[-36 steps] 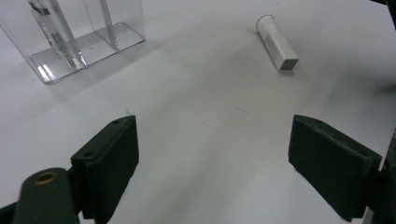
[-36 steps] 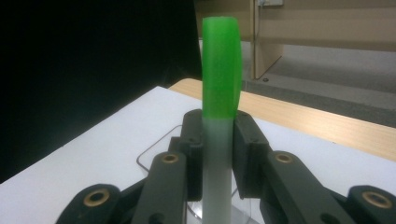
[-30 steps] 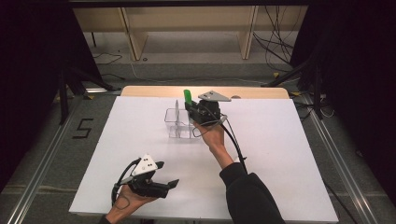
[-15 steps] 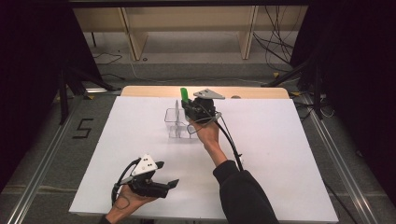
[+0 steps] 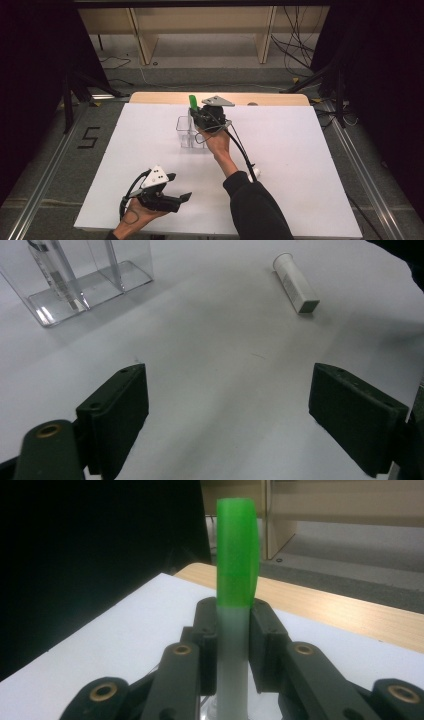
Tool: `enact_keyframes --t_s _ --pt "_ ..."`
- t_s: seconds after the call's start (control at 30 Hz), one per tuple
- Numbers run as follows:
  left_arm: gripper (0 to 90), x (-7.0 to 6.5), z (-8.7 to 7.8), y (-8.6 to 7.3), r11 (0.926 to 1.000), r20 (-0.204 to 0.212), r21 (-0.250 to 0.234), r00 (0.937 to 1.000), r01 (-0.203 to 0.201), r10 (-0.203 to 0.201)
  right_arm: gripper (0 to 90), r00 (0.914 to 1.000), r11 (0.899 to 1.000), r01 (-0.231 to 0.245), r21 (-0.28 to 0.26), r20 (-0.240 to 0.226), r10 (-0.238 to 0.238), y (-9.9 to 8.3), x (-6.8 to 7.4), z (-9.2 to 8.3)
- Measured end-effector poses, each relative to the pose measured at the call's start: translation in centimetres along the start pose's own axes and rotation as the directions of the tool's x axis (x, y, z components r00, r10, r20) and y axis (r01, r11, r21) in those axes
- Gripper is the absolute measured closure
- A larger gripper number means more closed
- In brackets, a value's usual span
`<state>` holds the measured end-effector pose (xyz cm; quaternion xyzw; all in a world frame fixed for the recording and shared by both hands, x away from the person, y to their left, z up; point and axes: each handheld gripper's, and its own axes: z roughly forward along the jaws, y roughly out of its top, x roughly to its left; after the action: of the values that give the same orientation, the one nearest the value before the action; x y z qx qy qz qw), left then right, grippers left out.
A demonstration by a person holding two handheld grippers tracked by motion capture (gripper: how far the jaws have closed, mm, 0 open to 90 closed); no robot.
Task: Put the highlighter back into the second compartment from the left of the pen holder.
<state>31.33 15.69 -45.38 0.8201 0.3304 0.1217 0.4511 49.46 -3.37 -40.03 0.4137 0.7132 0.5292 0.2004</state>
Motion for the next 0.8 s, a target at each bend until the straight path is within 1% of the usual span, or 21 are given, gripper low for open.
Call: enact_keyframes --t_s 0.33,0.43,0.6,0.8 --pt "16.2 0.01 0.02 0.0 1.0 0.0 0.004 1.0 -0.003 0.003 76.8 0.9999 1.0 -0.001 0.012 0.011 0.001 -0.32 0.05 0.32" --pt "16.2 0.02 0.03 -0.02 1.0 0.001 0.004 1.0 -0.003 0.003 76.7 0.9999 1.0 -0.008 0.017 0.011 0.007 -0.43 0.04 0.39" --pt "16.2 0.11 0.1 -0.07 1.0 -0.001 0.004 1.0 0.003 -0.003 76.7 0.9997 1.0 -0.006 0.025 0.022 0.005 -0.68 -0.03 0.61" --pt "16.2 0.13 0.11 -0.09 1.0 0.0 0.007 1.0 -0.001 0.001 76.5 0.9998 1.0 -0.008 0.03 0.017 0.008 -0.99 -0.01 0.77"
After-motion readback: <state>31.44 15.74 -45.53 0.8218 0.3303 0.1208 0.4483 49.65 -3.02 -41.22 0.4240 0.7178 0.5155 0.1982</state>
